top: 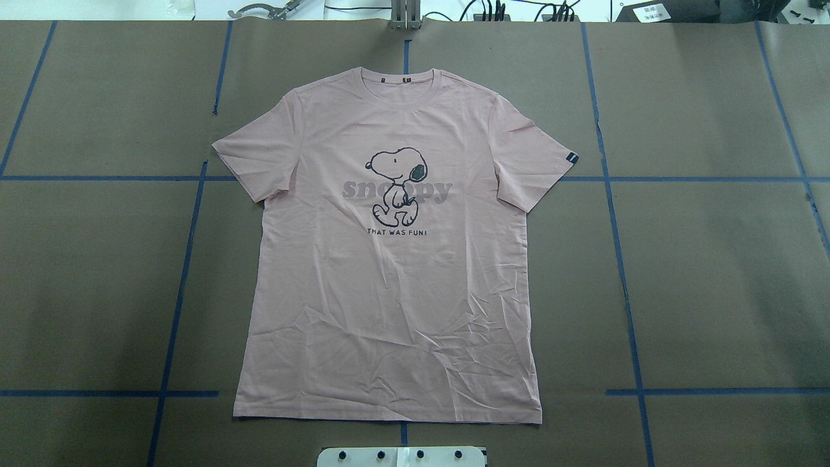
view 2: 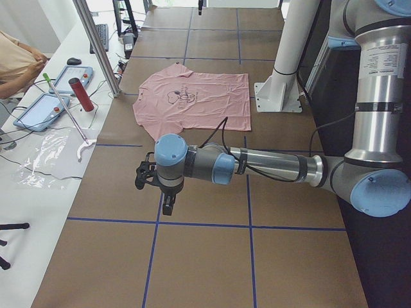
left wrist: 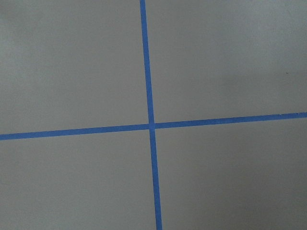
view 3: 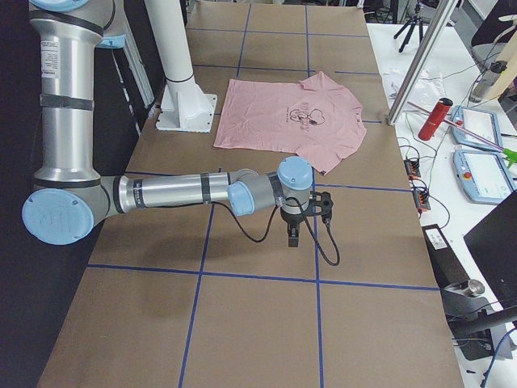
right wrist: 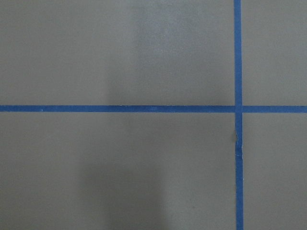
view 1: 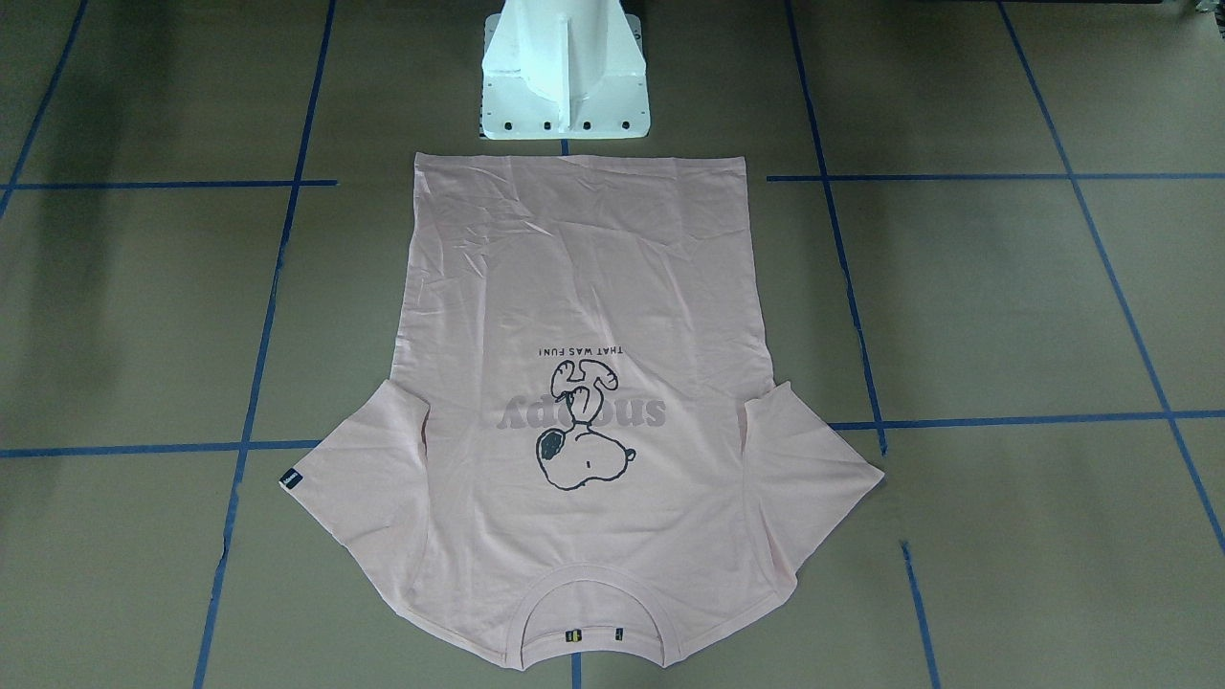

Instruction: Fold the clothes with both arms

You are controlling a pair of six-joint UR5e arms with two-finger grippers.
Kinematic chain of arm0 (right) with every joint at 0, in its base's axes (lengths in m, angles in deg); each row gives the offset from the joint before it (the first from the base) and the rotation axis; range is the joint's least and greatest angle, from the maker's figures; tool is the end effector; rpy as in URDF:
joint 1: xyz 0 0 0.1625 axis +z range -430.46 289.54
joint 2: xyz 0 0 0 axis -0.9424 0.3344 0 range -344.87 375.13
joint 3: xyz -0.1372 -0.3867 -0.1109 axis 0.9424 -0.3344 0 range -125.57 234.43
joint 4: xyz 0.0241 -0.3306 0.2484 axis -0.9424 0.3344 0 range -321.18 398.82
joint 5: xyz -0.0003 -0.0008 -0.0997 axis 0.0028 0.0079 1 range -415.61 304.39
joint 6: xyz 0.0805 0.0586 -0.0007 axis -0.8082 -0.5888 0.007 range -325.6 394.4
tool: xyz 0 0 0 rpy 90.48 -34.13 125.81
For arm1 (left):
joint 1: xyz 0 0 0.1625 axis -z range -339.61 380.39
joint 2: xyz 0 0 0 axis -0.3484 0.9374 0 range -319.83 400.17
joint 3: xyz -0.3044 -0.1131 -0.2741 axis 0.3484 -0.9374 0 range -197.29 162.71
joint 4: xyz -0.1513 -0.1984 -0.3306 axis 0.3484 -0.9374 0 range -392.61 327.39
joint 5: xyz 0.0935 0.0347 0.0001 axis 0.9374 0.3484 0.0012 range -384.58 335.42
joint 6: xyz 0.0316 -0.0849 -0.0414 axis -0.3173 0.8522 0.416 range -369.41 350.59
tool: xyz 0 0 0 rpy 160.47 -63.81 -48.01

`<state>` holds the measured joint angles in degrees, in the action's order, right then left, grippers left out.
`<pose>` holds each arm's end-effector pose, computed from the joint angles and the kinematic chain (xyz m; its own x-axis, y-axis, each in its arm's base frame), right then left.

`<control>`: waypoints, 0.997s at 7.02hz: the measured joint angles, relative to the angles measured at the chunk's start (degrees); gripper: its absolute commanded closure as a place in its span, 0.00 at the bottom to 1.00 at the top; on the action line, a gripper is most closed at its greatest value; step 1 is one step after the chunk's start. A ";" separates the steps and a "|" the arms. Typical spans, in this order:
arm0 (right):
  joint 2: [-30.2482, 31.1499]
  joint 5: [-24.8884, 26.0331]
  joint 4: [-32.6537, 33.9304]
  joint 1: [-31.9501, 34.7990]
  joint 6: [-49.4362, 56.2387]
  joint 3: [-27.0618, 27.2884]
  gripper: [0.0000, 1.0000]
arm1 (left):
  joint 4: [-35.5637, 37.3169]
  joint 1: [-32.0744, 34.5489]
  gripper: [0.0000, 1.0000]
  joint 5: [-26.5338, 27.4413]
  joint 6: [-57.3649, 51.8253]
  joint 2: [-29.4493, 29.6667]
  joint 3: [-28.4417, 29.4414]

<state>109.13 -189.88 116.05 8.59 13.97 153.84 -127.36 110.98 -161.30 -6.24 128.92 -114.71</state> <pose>-0.0281 -0.4812 0.5861 0.6831 -0.0021 0.7303 -0.0620 0.9962 0.0609 -0.0658 -0.4908 0.5933 0.6853 0.0763 -0.7242 0.0482 0.9876 0.1496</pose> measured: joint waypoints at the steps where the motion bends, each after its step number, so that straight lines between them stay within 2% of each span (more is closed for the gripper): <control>1: -0.04 0.02 1.67 0.10 1.05 0.33 0.00 | -0.11 0.01 0.00 -0.07 -0.46 -0.18 -0.56; 3: -1.21 0.25 8.30 0.20 3.03 2.43 0.00 | 0.06 0.05 0.00 -0.60 -1.58 -0.92 -2.70; 4: -1.37 0.30 9.42 0.11 3.19 3.33 0.00 | 0.17 0.07 0.00 -1.77 -1.63 -1.70 -3.78; 7: -2.77 -2.55 6.47 -3.07 2.39 2.83 0.00 | 0.12 0.08 0.00 -3.82 -1.58 -4.40 -5.56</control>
<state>106.36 -192.43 122.53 5.52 16.36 156.67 -127.24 111.06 -165.12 -7.81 124.52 -120.27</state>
